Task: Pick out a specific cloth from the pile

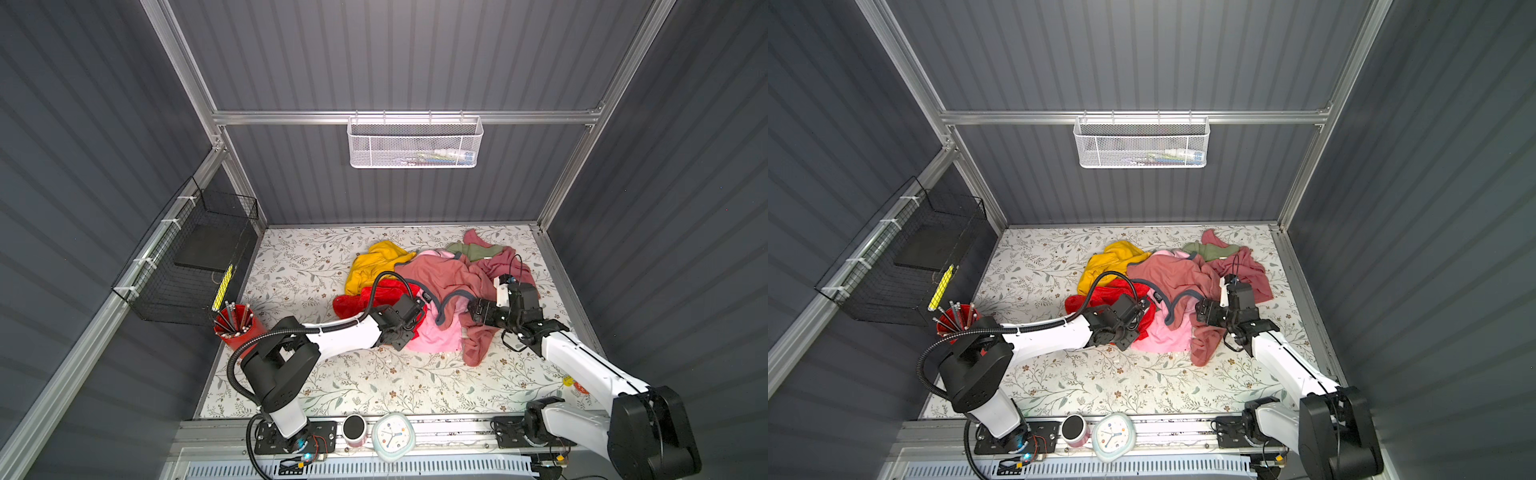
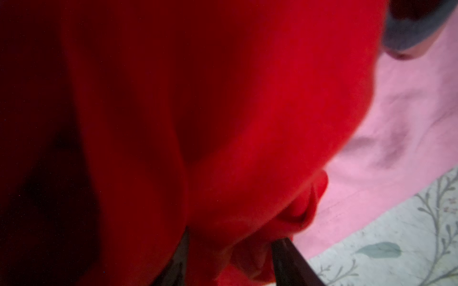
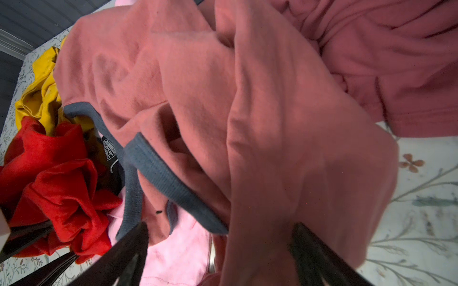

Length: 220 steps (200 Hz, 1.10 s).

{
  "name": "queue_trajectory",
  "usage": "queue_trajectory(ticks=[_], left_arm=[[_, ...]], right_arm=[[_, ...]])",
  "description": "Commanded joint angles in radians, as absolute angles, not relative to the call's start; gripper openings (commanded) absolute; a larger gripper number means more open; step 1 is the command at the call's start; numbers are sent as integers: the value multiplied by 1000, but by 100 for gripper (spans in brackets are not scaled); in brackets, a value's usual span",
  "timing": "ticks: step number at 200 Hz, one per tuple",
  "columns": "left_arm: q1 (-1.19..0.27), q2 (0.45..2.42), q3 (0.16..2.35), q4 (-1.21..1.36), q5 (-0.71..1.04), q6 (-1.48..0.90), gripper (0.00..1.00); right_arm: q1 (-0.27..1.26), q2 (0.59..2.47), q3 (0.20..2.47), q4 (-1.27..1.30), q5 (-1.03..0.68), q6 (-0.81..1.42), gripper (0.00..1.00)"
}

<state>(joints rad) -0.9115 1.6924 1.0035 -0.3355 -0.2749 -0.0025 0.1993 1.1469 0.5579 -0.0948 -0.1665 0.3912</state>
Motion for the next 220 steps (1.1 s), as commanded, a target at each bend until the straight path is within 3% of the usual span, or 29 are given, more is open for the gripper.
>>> queue_trajectory(ticks=[1,32,64,79,142,220], left_arm=[[-916,1702,1017,-325,-329,-13,68],[-917,1710,1017,-321,-313,-4,77],[-916,1738,1014,-299,-318,-6,70],[-912,1749,1008,-283,-326,-7,60],[-871,1702,999,-259,-297,-22,0],[-881,1423,1005,-373,-347,-64,0]], right_arm=[[201,1134,584,-116,-151,374,90],[201,1133,586,-122,-148,373,90],[202,1131,588,-126,-146,370,90],[202,1131,589,-131,-143,367,90],[201,1125,583,-131,-134,358,91],[201,1026,573,-124,-125,335,95]])
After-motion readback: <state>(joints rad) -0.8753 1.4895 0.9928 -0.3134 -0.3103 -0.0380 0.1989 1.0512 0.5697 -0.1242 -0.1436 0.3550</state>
